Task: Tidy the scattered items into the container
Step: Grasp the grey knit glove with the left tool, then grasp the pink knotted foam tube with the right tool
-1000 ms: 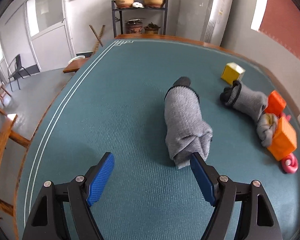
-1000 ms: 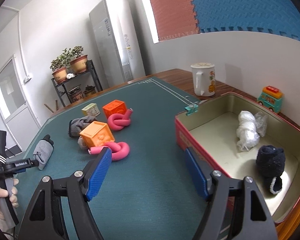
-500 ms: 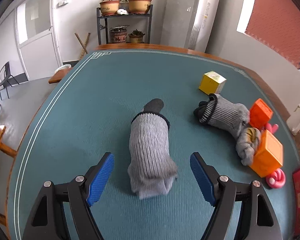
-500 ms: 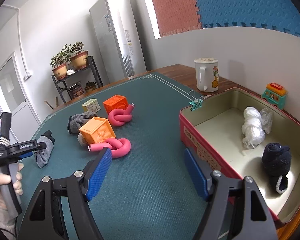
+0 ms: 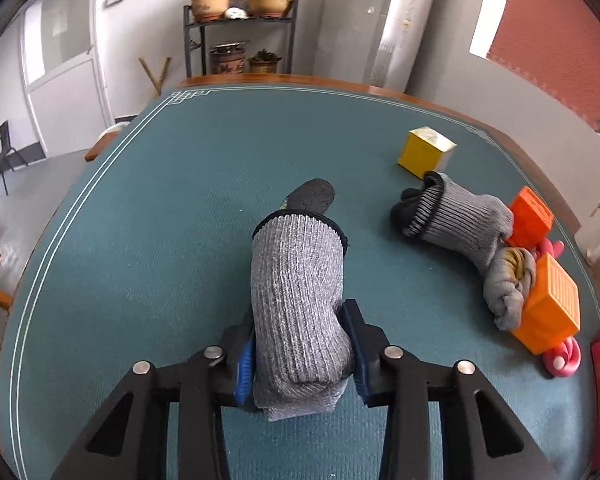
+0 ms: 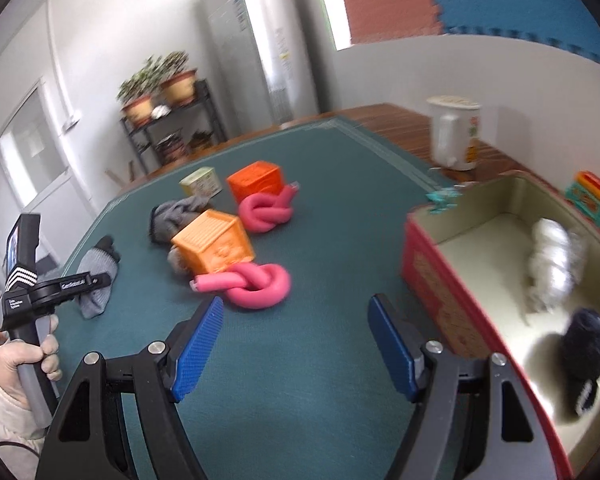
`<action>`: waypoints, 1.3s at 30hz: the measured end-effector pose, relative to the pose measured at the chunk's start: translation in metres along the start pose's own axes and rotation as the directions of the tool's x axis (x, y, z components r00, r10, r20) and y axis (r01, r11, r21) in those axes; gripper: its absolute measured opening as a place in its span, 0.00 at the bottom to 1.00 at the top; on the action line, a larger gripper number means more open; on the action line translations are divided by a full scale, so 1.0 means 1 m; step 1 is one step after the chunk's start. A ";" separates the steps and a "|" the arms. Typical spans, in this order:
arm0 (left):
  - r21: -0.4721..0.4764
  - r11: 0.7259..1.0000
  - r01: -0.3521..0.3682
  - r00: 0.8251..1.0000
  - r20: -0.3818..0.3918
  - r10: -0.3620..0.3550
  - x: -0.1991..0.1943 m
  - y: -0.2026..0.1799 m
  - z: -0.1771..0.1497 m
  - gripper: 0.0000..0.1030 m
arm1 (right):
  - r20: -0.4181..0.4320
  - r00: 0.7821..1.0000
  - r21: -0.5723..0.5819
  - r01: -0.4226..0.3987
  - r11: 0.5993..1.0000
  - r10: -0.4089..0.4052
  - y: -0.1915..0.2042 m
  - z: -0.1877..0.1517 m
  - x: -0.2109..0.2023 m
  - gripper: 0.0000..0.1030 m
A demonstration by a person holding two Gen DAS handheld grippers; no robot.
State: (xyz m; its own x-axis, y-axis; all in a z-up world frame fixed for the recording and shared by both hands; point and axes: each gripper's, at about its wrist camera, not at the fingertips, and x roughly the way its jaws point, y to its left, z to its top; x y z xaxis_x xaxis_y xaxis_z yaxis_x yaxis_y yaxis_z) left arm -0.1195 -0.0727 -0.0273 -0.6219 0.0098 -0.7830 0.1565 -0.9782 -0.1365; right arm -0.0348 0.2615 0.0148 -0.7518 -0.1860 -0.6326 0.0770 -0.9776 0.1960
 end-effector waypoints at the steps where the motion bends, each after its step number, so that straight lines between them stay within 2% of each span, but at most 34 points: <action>1: 0.002 1.000 0.012 1.000 -0.001 -0.012 -0.002 -0.001 0.000 0.39 | -0.016 1.000 -0.019 -0.012 1.000 0.011 0.004 0.003 0.006 0.77; 5: 0.025 0.998 0.059 0.998 0.016 -0.059 -0.015 -0.011 -0.001 0.39 | -0.088 0.996 -0.095 -0.029 0.995 0.020 0.018 0.009 0.037 0.77; 10: 0.056 0.994 0.097 0.995 0.026 -0.099 -0.029 -0.023 -0.003 0.39 | -0.156 0.988 -0.127 -0.030 0.991 0.010 0.025 0.007 0.068 0.77; 17: 0.070 0.991 0.114 0.993 -0.006 -0.114 -0.023 -0.030 -0.007 0.39 | -0.187 0.982 -0.186 -0.027 0.982 -0.008 0.031 0.011 0.091 0.77; 19: 0.071 0.991 0.115 0.993 -0.009 -0.114 -0.021 -0.031 -0.007 0.39 | -0.213 0.977 -0.183 -0.046 0.982 0.006 0.031 0.012 0.099 0.77; 24: 0.077 0.990 0.115 0.993 -0.019 -0.114 -0.018 -0.033 -0.009 0.39 | -0.211 0.977 -0.180 -0.052 0.982 0.013 0.030 0.015 0.101 0.77; 25: 0.078 0.990 0.116 0.993 -0.023 -0.114 -0.016 -0.034 -0.009 0.39 | -0.209 0.978 -0.179 -0.057 0.982 0.018 0.030 0.015 0.100 0.69; 26: 0.078 0.990 0.116 0.993 -0.026 -0.114 -0.016 -0.035 -0.009 0.39 | -0.205 0.979 -0.181 -0.053 0.982 0.015 0.030 0.015 0.099 0.54; 28: 0.080 0.990 0.116 0.993 -0.029 -0.114 -0.016 -0.035 -0.010 0.39 | -0.199 0.980 -0.186 -0.041 0.982 0.003 0.031 0.014 0.097 0.45; 34: 0.097 0.988 0.118 0.993 -0.023 -0.117 -0.018 -0.041 -0.013 0.39 | -0.170 0.985 -0.173 -0.013 0.985 -0.016 0.029 0.013 0.089 0.44; 39: 0.120 0.985 0.123 0.992 -0.018 -0.122 -0.022 -0.048 -0.016 0.39 | -0.094 0.995 -0.154 0.019 0.988 -0.034 0.027 0.014 0.071 0.44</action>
State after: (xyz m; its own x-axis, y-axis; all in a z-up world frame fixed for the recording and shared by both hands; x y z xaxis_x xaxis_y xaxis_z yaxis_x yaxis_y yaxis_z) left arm -0.1010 -0.0224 -0.0138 -0.6223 0.1330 -0.7714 -0.0146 -0.9873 -0.1584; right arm -0.0950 0.2238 -0.0141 -0.6892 -0.1614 -0.7064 0.1626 -0.9845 0.0662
